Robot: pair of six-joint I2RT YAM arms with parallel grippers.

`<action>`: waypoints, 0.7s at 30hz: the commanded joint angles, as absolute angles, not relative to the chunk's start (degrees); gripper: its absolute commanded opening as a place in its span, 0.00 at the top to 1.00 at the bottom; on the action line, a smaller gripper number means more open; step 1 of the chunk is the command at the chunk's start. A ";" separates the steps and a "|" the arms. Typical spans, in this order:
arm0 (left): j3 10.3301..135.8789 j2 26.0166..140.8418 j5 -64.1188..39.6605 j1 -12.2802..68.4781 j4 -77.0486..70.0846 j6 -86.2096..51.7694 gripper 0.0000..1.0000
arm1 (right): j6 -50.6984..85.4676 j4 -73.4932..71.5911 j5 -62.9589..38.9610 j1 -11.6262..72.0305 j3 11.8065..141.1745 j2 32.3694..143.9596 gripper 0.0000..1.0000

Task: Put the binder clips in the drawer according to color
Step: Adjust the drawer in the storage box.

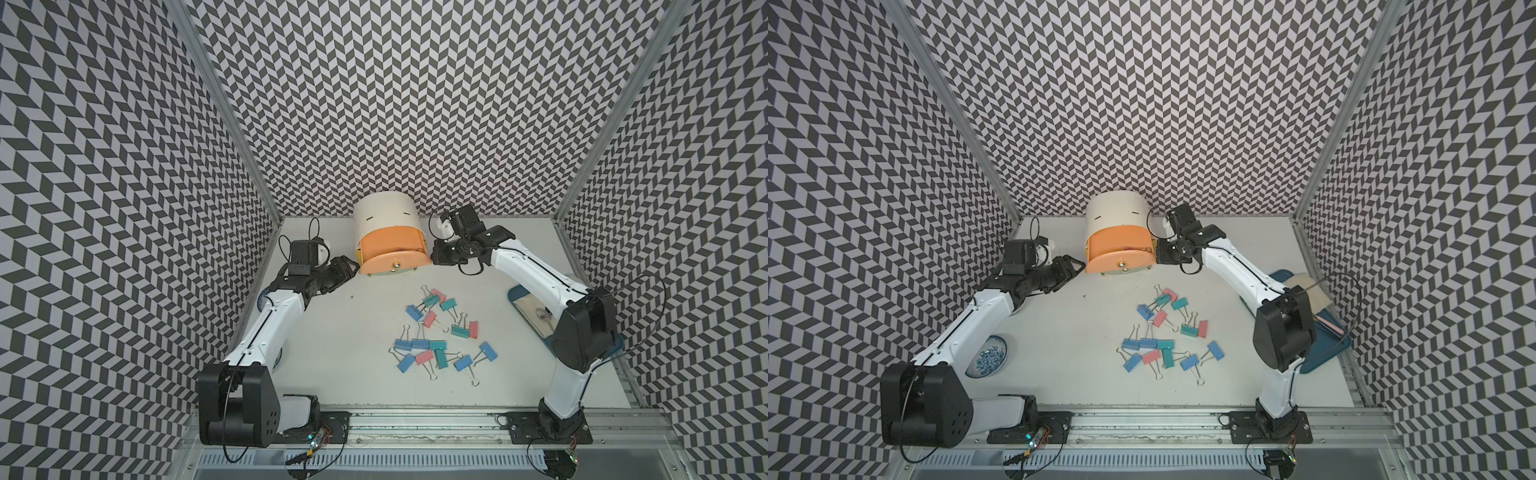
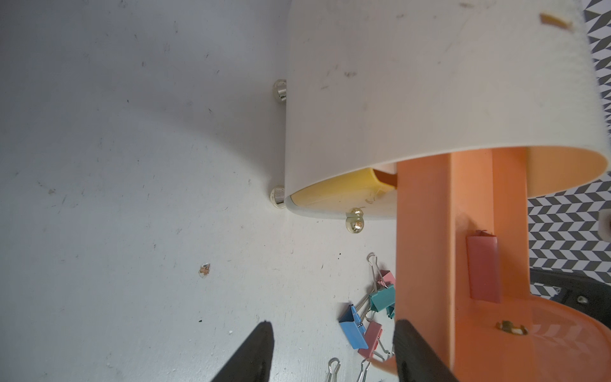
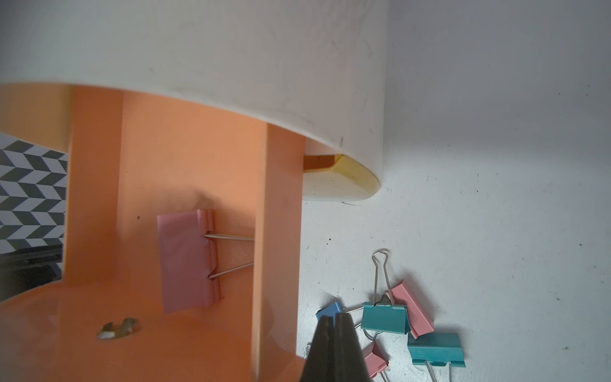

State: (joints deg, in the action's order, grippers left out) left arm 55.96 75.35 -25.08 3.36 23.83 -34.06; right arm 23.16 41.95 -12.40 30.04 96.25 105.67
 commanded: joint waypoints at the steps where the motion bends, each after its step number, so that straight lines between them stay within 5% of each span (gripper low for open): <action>1: 58.03 73.57 -21.96 3.45 26.54 -32.89 0.37 | 23.50 40.16 -10.30 30.20 96.30 103.03 0.86; 7: 59.69 71.20 -17.87 1.28 30.51 -31.98 0.36 | 23.92 40.97 -7.79 27.49 96.20 101.33 0.60; 21: 54.21 62.64 -22.53 -2.37 34.15 -32.69 0.37 | 22.27 38.95 -6.21 24.57 78.70 92.48 0.37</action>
State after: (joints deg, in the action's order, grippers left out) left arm 56.80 65.25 -20.16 -2.28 32.27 -32.56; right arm 22.74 41.08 -6.79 24.56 82.74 95.11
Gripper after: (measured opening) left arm 0.636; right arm 0.619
